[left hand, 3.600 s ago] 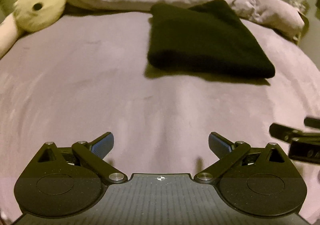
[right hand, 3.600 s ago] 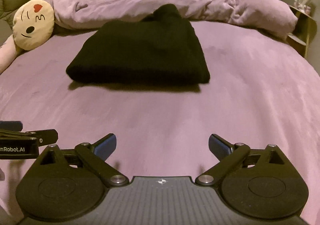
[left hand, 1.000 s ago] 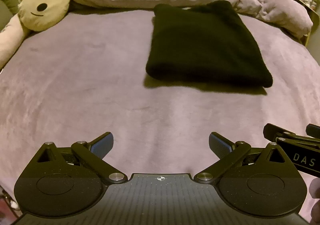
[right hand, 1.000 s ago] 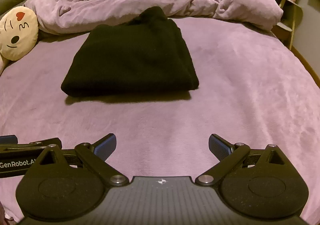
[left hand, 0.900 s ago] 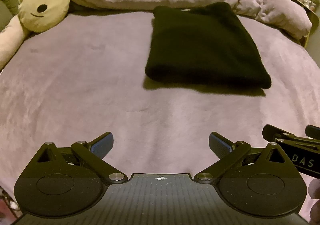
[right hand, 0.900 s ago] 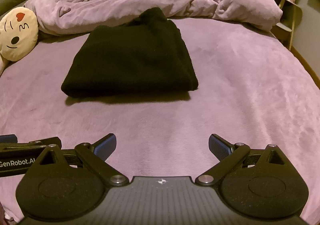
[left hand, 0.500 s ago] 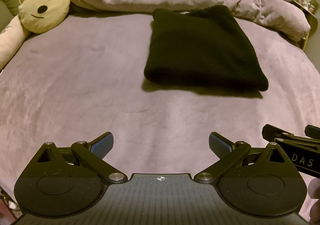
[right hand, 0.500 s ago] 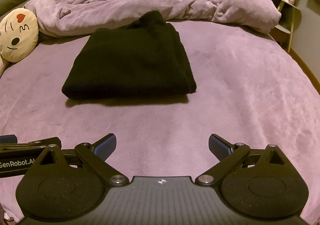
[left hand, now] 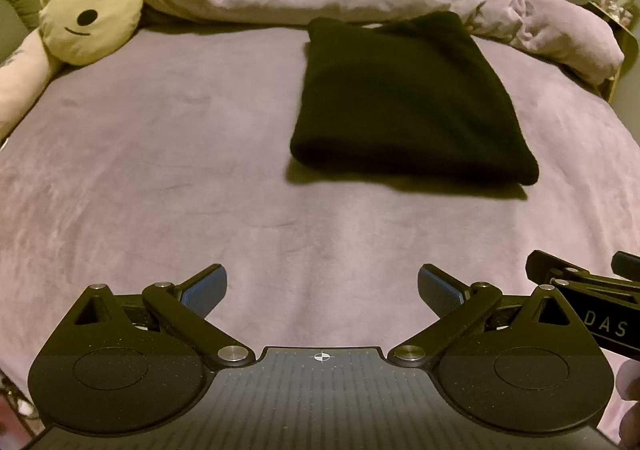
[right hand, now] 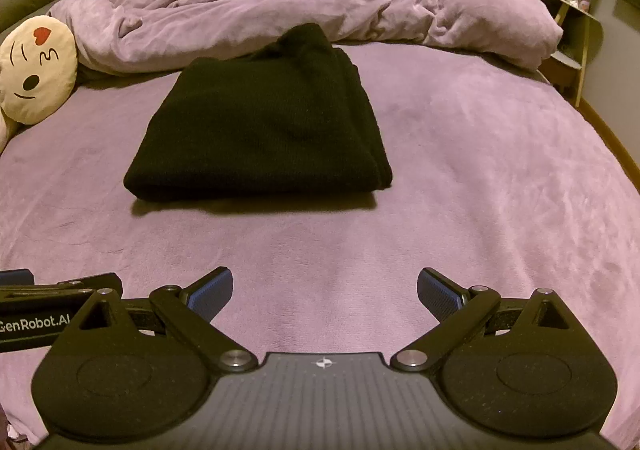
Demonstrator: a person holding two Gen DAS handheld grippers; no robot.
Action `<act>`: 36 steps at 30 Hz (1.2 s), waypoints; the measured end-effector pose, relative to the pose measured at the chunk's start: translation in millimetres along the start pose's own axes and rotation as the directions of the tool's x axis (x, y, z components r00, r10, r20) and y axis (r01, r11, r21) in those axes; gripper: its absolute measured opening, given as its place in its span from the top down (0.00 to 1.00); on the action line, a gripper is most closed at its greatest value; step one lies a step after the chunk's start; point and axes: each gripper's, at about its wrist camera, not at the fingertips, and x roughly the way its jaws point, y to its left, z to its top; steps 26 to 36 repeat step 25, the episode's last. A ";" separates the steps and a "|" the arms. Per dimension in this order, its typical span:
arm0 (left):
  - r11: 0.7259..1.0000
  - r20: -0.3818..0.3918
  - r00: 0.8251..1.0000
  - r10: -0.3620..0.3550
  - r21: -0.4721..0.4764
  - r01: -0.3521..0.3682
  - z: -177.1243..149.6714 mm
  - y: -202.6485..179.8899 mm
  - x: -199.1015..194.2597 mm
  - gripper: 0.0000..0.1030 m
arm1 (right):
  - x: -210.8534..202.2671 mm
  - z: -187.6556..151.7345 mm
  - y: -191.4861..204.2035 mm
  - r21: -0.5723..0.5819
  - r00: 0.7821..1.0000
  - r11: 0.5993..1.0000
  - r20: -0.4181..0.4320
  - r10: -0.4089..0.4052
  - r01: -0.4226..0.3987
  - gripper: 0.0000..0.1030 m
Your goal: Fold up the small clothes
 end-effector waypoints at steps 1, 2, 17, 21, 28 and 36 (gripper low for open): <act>1.000 0.000 1.000 -0.001 -0.002 0.001 0.4 0.0 0.0 0.00 | 0.3 0.4 -0.3 0.001 1.000 1.000 -0.001 0.000 0.000 0.04; 1.000 0.001 1.000 0.001 -0.003 -0.001 0.8 0.1 0.0 0.00 | 0.4 0.6 -0.3 0.003 1.000 1.000 -0.001 0.001 -0.001 0.04; 1.000 0.028 1.000 0.000 0.027 -0.001 -0.3 -1.7 0.2 0.00 | 4.1 1.8 -1.1 0.007 1.000 1.000 -0.011 -0.002 0.002 0.04; 1.000 0.023 1.000 -0.002 0.028 0.001 -0.7 -2.2 1.3 0.00 | 6.1 0.8 -2.2 0.011 1.000 1.000 -0.018 -0.001 0.001 0.04; 1.000 0.025 1.000 -0.004 0.029 0.003 -0.8 -2.1 1.1 0.00 | 6.7 1.1 -3.0 0.017 1.000 1.000 -0.019 0.001 -0.001 0.04; 1.000 0.025 1.000 -0.004 0.029 0.003 -0.8 -2.1 1.1 0.00 | 6.7 1.1 -3.0 0.017 1.000 1.000 -0.019 0.001 -0.001 0.04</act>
